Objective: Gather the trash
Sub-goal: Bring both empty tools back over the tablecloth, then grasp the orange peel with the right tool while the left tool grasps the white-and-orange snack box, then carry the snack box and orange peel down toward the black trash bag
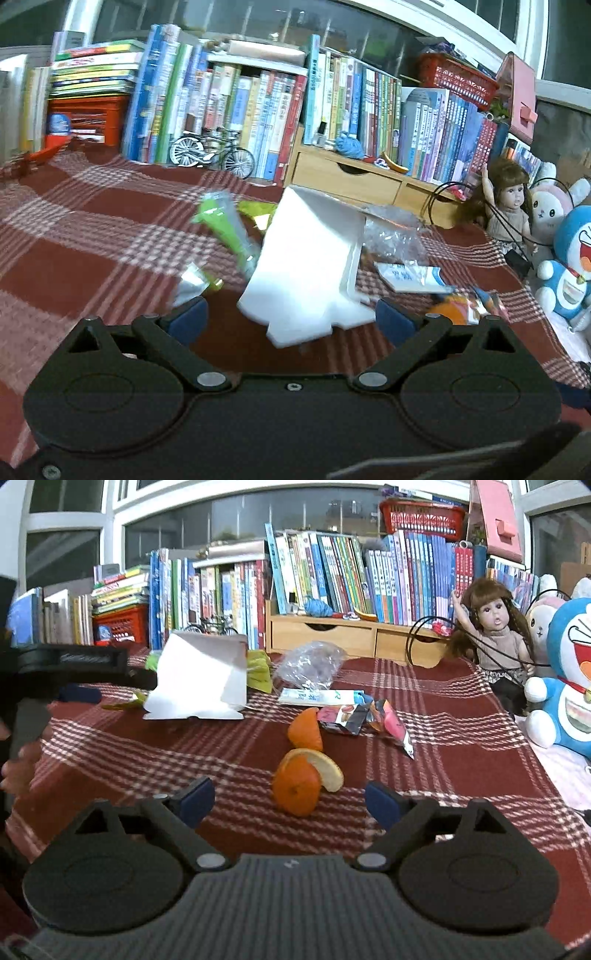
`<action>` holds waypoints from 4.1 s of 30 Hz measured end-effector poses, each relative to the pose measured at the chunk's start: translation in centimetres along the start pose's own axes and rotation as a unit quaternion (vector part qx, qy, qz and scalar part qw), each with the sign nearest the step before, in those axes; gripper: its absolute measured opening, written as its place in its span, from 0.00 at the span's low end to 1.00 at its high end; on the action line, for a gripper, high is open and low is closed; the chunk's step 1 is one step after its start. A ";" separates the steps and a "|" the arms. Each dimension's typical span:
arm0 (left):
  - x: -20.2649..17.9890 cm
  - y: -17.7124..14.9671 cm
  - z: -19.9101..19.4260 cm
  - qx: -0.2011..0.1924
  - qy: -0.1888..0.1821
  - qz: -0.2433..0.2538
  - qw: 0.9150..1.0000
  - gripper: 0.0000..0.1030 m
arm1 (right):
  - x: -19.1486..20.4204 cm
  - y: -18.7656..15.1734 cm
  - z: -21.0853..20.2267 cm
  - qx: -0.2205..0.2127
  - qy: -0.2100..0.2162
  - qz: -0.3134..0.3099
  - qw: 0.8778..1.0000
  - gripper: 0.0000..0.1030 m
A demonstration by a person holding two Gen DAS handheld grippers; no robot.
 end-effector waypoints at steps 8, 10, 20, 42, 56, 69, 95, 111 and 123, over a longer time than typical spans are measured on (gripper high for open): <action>0.5 0.1 5.9 0.046 -0.018 0.013 0.999 0.98 | -0.4 0.2 2.6 0.019 -0.007 -0.013 1.000 0.92; 0.4 -0.3 6.2 0.045 -0.042 0.029 0.998 0.99 | -0.6 0.4 3.0 0.022 -0.006 -0.012 1.000 0.92; -0.7 -0.5 6.0 0.063 -0.115 0.008 0.991 0.99 | -1.0 1.0 5.3 0.035 0.003 -0.009 0.999 0.91; -2.0 0.6 8.6 0.045 -0.088 -0.029 0.995 0.29 | -0.8 1.1 5.9 0.026 0.002 -0.023 0.999 0.54; -2.2 1.7 9.1 0.031 -0.088 -0.090 0.992 0.72 | -1.4 0.5 5.0 0.016 0.003 -0.005 1.000 0.46; -5.6 2.1 8.1 0.004 -0.090 -0.045 0.995 0.03 | -1.8 0.3 4.0 -0.008 0.005 0.009 1.000 0.42; -4.4 -4.0 1.8 0.070 -0.105 -0.028 0.992 0.29 | -0.4 -0.8 1.7 -0.004 0.019 0.017 1.000 0.42; -5.2 -6.0 -9.2 -0.017 -0.103 0.078 0.991 0.00 | 1.4 -2.1 -2.4 -0.024 0.048 -0.003 0.999 0.41; -2.8 -13.7 -18.6 0.024 -0.092 0.100 0.990 0.00 | 3.8 -5.9 -7.9 0.013 0.114 -0.013 0.993 0.41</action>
Point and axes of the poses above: each gripper's, at about its wrist camera, not at the fingertips, and z roughly the way its jaws point, x to its left, y to its top, the point moved 1 cm from there along z, roughly the way its jaws point, and after that the axes turned 5 degrees about x, right-handed, at the moved point
